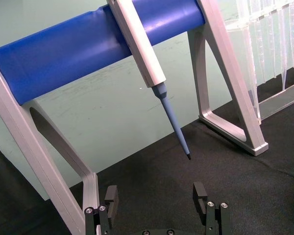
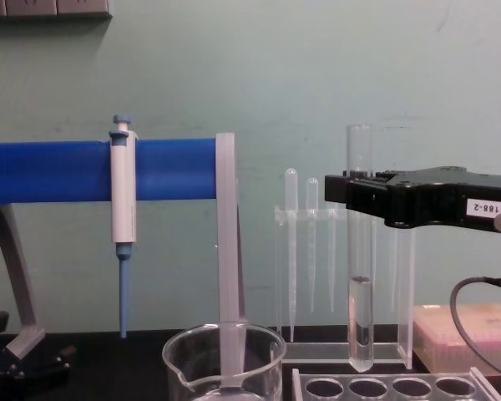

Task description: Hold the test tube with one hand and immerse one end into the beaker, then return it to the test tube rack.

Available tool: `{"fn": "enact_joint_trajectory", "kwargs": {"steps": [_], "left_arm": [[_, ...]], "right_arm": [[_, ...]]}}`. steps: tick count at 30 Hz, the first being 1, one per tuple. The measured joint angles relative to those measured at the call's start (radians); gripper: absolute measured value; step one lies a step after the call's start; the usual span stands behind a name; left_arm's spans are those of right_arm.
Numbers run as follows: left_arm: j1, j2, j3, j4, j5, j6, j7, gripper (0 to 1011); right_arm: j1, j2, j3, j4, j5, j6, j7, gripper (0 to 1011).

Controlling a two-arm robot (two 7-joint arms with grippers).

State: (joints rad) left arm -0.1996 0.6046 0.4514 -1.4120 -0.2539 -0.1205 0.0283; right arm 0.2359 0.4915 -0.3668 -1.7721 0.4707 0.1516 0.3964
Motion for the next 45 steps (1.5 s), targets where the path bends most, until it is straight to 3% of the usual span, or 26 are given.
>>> {"fn": "enact_joint_trajectory", "kwargs": {"steps": [45], "left_arm": [[0.000, 0.000, 0.000, 0.000, 0.000, 0.000, 0.000, 1000]], "right_arm": [[0.002, 0.002, -0.001, 0.003, -0.002, 0.001, 0.003, 224]]}}
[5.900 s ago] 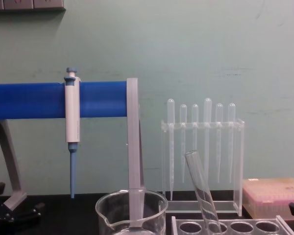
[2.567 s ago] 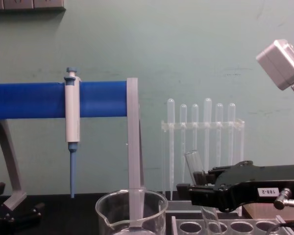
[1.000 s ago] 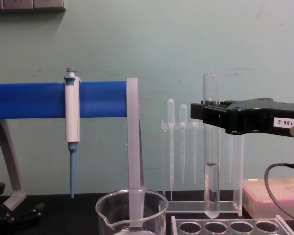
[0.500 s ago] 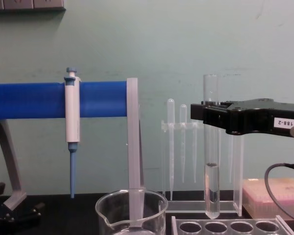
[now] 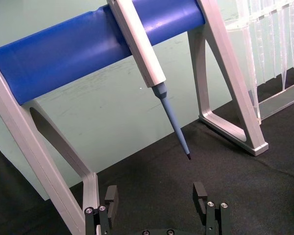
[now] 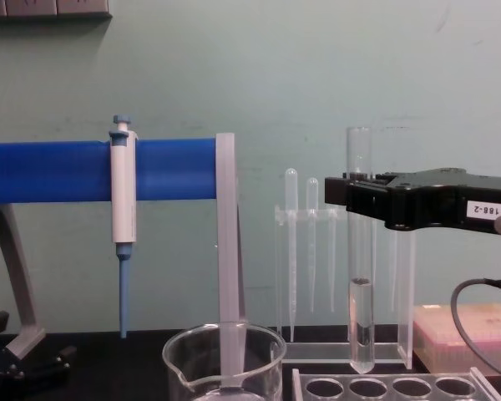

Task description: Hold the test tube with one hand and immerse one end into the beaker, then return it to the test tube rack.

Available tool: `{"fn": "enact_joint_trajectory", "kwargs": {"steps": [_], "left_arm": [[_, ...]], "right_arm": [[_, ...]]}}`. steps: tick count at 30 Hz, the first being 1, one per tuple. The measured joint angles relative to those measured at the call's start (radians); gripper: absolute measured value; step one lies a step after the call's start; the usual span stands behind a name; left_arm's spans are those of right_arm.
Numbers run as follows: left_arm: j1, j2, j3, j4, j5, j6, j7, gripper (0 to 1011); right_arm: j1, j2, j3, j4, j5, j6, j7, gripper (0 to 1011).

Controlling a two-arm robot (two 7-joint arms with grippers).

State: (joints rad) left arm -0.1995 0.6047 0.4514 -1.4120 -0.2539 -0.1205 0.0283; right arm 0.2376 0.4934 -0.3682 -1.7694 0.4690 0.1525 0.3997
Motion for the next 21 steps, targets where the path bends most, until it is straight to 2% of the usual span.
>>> {"fn": "enact_joint_trajectory", "kwargs": {"steps": [21], "left_arm": [[0.000, 0.000, 0.000, 0.000, 0.000, 0.000, 0.000, 1000]], "right_arm": [[0.000, 0.000, 0.000, 0.000, 0.000, 0.000, 0.000, 225]]}}
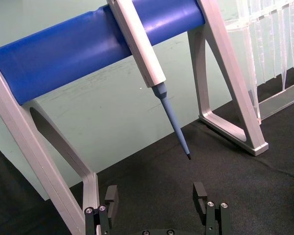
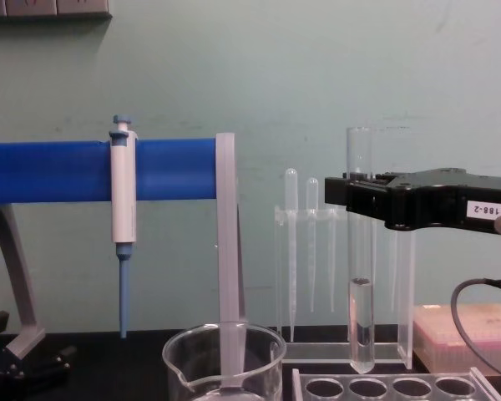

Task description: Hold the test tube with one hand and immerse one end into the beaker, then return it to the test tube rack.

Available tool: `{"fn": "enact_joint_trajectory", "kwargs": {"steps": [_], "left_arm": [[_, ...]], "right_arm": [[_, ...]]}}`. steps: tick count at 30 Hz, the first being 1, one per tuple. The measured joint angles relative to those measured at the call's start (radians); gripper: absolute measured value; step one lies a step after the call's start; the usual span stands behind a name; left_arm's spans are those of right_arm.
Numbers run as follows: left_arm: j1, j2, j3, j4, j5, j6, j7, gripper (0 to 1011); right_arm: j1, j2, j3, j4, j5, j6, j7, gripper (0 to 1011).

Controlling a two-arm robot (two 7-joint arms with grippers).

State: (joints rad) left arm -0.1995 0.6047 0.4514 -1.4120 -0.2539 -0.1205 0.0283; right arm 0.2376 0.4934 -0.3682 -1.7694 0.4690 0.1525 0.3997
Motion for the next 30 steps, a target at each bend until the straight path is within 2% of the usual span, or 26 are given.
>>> {"fn": "enact_joint_trajectory", "kwargs": {"steps": [30], "left_arm": [[0.000, 0.000, 0.000, 0.000, 0.000, 0.000, 0.000, 1000]], "right_arm": [[0.000, 0.000, 0.000, 0.000, 0.000, 0.000, 0.000, 225]]}}
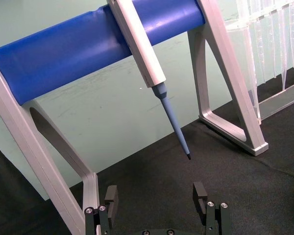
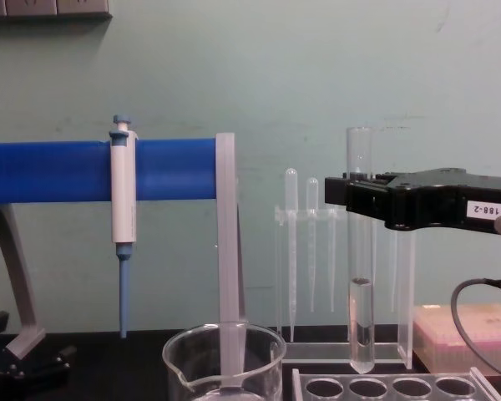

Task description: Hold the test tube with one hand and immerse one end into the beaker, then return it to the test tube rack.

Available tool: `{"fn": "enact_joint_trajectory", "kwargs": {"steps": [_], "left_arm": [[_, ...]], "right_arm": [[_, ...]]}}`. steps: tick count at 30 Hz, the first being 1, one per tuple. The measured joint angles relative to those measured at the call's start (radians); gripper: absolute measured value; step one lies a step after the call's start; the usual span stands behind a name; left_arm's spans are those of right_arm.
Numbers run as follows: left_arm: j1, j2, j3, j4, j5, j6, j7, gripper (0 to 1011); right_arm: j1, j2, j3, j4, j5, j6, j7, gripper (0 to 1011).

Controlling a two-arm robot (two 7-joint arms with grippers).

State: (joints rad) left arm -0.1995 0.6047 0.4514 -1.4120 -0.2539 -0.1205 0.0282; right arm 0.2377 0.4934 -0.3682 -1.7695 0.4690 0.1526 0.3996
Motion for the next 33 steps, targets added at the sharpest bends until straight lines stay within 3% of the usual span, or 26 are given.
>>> {"fn": "enact_joint_trajectory", "kwargs": {"steps": [33], "left_arm": [[0.000, 0.000, 0.000, 0.000, 0.000, 0.000, 0.000, 1000]], "right_arm": [[0.000, 0.000, 0.000, 0.000, 0.000, 0.000, 0.000, 225]]}}
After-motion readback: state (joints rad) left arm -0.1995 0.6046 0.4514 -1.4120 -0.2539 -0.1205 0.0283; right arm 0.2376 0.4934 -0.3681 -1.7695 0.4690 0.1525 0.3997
